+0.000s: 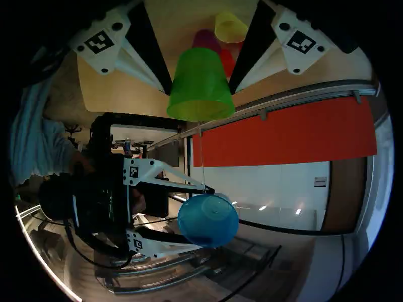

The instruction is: Pour water

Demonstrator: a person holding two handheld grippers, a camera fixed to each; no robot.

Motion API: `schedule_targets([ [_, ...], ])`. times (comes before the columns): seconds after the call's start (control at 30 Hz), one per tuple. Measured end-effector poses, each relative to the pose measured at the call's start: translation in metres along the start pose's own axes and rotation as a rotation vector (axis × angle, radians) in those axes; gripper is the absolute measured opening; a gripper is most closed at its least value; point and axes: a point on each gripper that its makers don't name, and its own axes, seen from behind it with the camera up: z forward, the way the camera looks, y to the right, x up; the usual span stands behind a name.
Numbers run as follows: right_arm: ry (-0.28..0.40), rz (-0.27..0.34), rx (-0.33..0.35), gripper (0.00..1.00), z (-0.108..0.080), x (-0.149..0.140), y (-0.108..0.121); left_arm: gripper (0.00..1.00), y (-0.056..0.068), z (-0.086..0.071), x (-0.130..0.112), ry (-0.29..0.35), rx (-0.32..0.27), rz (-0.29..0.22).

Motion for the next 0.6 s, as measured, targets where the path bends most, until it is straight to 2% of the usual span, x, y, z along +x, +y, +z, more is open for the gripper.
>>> schedule_targets([
  [0.17, 0.002, -0.021, 0.002, 0.89, -0.0002, 0.0026, -0.0021, 0.82, 0.0007, 0.0006, 0.0005, 0.001, -0.001, -0.001],
  [0.3, 0.003, -0.007, -0.002, 0.89, -0.0008, 0.003, -0.0013, 0.82, 0.0015, 0.0004, 0.001, 0.003, -0.002, 0.0],
  [0.43, 0.005, 0.038, -0.002, 0.9, -0.0015, 0.0015, -0.0005, 0.82, 0.0006, 0.0, 0.002, 0.004, -0.002, 0.0],
  [0.6, 0.002, 0.128, 0.001, 0.9, -0.0028, -0.0041, -0.0027, 0.82, 0.0007, -0.0007, 0.0023, 0.005, -0.002, 0.0],
])
